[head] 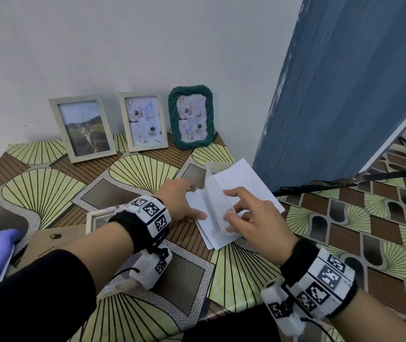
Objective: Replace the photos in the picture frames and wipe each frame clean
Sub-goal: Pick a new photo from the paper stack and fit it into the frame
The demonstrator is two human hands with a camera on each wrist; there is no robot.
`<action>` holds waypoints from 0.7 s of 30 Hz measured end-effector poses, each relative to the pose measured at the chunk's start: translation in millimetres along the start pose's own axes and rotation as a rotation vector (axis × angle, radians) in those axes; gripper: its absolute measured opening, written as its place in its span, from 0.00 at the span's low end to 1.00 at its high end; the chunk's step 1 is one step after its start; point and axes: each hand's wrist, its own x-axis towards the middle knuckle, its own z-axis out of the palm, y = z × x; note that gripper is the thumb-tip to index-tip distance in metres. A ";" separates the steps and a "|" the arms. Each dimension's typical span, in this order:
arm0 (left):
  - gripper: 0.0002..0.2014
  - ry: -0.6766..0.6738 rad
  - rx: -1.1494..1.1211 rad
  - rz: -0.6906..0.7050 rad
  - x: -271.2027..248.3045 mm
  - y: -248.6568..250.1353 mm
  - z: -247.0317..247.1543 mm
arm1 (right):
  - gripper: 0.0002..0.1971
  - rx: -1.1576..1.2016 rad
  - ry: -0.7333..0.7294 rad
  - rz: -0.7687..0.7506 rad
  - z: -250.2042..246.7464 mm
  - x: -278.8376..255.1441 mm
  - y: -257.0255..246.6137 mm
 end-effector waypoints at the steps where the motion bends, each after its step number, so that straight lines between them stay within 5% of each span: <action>1: 0.36 -0.014 -0.030 -0.001 -1.4 -0.6 -0.6 | 0.16 -0.009 0.000 -0.002 0.4 -0.2 0.0; 7: 0.32 -0.081 -0.209 -0.022 -9.2 -5.1 -7.7 | 0.17 -0.098 -0.010 -0.020 1.2 -0.3 -0.6; 13: 0.20 0.229 -0.239 0.119 -24.3 -5.1 -17.5 | 0.20 -0.230 -0.084 -0.079 7.4 -2.4 -10.3; 21: 0.11 0.095 -0.765 0.199 -31.7 2.9 -5.7 | 0.23 -0.332 -0.146 -0.222 -0.8 -8.8 -24.8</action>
